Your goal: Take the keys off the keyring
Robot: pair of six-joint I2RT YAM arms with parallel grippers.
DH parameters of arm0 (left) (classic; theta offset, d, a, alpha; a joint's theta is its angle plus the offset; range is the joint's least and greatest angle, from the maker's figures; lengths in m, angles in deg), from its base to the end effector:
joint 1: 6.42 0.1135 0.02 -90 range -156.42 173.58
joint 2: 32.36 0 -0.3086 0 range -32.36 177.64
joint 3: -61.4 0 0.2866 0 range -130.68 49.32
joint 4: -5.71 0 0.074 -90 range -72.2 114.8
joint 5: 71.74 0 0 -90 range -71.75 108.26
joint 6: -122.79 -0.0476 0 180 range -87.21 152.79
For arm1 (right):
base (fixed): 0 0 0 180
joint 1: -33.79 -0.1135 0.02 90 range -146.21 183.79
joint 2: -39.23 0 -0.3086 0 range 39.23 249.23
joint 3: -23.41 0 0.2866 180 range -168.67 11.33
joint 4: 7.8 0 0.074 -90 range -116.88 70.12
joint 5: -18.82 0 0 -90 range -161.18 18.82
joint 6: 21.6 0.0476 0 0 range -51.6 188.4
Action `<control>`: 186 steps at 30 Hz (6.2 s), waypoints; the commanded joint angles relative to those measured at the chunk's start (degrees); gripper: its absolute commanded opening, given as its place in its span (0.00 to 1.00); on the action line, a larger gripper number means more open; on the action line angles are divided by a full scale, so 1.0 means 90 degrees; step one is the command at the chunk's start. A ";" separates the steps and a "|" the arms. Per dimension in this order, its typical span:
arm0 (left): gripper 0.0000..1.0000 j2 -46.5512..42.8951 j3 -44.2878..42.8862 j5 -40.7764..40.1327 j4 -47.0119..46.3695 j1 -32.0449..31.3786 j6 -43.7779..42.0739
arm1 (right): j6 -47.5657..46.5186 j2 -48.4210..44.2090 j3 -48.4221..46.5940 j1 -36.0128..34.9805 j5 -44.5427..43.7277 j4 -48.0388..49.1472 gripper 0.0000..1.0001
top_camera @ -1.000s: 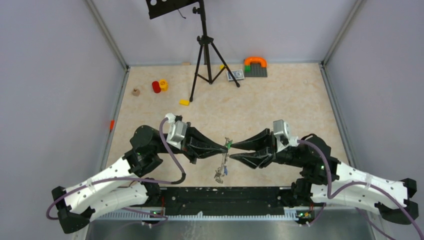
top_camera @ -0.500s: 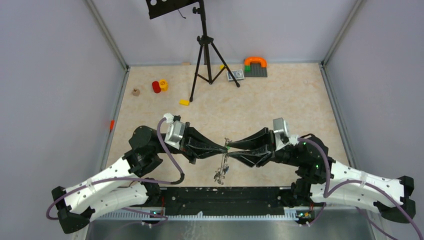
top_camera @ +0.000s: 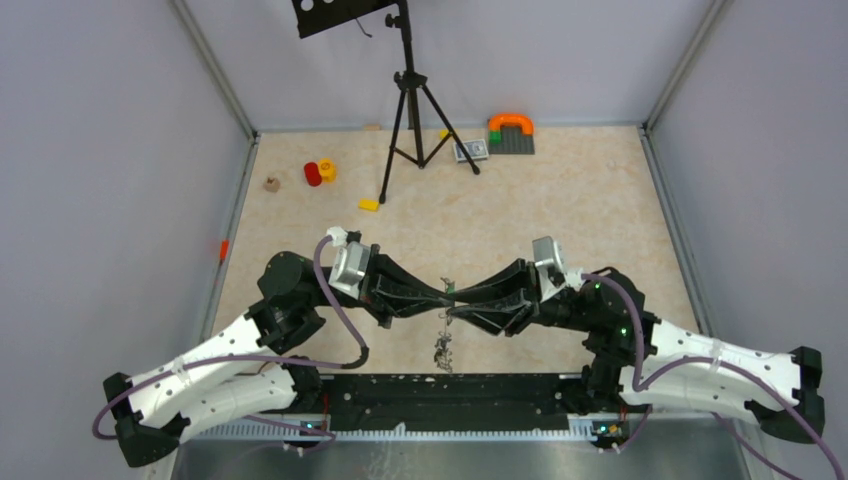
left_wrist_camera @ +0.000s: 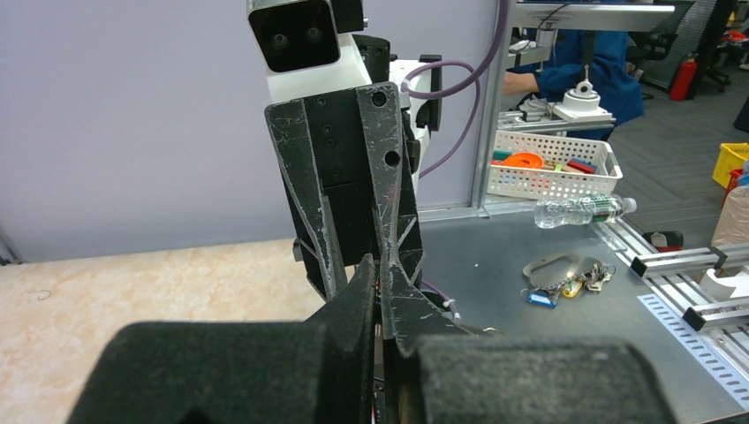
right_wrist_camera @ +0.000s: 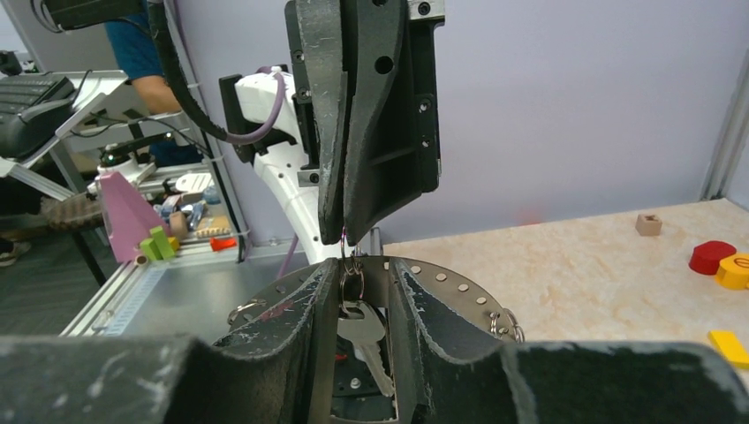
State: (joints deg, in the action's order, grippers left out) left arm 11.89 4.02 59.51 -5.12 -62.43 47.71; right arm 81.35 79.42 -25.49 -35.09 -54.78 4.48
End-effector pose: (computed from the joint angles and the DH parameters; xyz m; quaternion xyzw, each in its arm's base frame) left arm 0.0737 -0.1654 0.4385 0.4556 0.3739 -0.6116 0.5278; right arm 0.0521 0.1721 0.3989 -0.3667 0.4401 0.5953 0.5635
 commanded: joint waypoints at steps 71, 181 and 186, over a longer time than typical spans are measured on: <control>0.62 0.1250 -0.3302 -0.0684 0.6227 -0.0010 -0.2871 | -0.2153 0.2519 -0.6116 -0.0042 -0.0963 -0.8659 0.00; 0.00 0.0244 -0.1186 -0.0784 0.3284 -0.0014 -0.1691 | -0.1528 0.0613 -0.3426 -0.0051 -0.1017 -0.5108 0.34; 0.00 0.0069 -0.0980 -0.0758 0.2918 -0.0012 -0.1499 | -0.1190 0.0315 -0.2570 -0.0042 -0.0572 -0.4599 0.31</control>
State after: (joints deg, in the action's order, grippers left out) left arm 14.49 -5.18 52.80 29.26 -62.45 31.58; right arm 67.12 83.42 -53.51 -35.09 -62.34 -42.89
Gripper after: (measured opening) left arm 0.002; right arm 0.316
